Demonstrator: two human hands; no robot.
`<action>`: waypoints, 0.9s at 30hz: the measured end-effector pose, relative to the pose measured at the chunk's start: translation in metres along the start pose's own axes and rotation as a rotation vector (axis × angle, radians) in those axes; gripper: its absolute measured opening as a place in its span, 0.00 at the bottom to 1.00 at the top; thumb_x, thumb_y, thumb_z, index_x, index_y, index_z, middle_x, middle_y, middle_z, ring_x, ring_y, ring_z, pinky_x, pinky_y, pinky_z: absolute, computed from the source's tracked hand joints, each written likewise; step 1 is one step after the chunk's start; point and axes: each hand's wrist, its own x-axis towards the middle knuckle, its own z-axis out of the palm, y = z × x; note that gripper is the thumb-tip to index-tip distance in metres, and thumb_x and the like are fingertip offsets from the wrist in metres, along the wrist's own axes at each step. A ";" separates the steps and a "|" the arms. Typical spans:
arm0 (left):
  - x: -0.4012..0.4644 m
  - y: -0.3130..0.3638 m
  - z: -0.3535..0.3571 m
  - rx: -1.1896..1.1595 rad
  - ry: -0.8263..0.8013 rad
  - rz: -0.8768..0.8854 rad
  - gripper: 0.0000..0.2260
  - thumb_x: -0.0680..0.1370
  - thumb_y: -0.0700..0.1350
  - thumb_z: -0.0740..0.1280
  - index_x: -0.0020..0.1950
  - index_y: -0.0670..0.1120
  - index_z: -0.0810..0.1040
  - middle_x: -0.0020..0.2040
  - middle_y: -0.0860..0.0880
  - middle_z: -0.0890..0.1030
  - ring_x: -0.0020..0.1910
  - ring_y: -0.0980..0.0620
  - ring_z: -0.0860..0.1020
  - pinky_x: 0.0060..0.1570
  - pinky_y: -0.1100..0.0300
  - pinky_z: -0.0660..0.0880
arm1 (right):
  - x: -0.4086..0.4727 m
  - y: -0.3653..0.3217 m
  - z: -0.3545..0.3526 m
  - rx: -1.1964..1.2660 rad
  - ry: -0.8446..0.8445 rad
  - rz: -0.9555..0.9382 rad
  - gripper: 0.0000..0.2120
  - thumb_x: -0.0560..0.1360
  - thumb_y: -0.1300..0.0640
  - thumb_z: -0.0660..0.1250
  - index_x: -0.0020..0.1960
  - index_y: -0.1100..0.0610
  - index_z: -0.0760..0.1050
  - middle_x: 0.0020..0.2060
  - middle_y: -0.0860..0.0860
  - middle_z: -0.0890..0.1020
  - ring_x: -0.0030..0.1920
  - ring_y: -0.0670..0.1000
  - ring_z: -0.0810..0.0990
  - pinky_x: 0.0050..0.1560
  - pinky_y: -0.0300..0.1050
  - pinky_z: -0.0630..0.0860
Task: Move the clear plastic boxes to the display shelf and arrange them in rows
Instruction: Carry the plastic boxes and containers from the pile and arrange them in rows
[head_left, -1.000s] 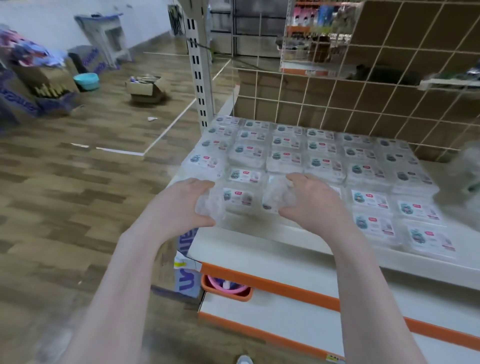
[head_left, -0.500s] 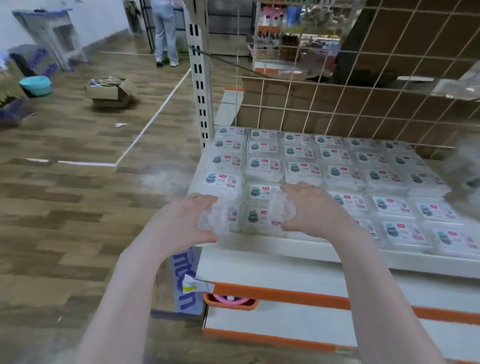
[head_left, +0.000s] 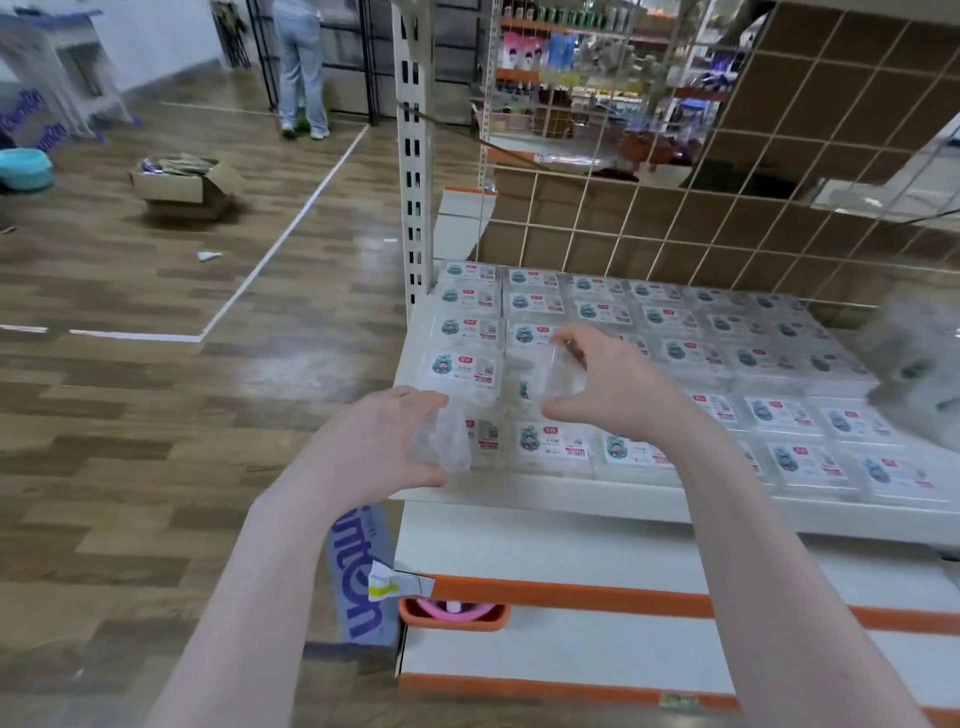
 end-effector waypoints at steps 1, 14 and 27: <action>-0.001 -0.001 -0.001 0.002 0.005 -0.002 0.33 0.72 0.55 0.70 0.74 0.56 0.61 0.69 0.57 0.69 0.65 0.55 0.69 0.56 0.62 0.67 | 0.001 -0.001 0.001 0.079 0.026 -0.002 0.32 0.68 0.53 0.73 0.69 0.50 0.63 0.56 0.50 0.73 0.54 0.51 0.73 0.52 0.44 0.72; 0.006 0.003 -0.001 -0.006 0.004 -0.049 0.33 0.72 0.56 0.71 0.74 0.56 0.60 0.69 0.57 0.68 0.64 0.54 0.69 0.60 0.59 0.68 | -0.027 0.063 0.005 0.302 0.151 0.041 0.34 0.66 0.55 0.76 0.68 0.49 0.66 0.58 0.43 0.73 0.58 0.45 0.72 0.60 0.43 0.71; 0.011 0.008 0.002 -0.025 0.034 -0.090 0.34 0.71 0.54 0.72 0.73 0.55 0.62 0.68 0.57 0.69 0.66 0.54 0.69 0.62 0.57 0.68 | -0.025 0.075 0.009 -0.023 0.009 0.036 0.34 0.69 0.51 0.73 0.72 0.53 0.64 0.67 0.50 0.70 0.66 0.49 0.68 0.60 0.35 0.61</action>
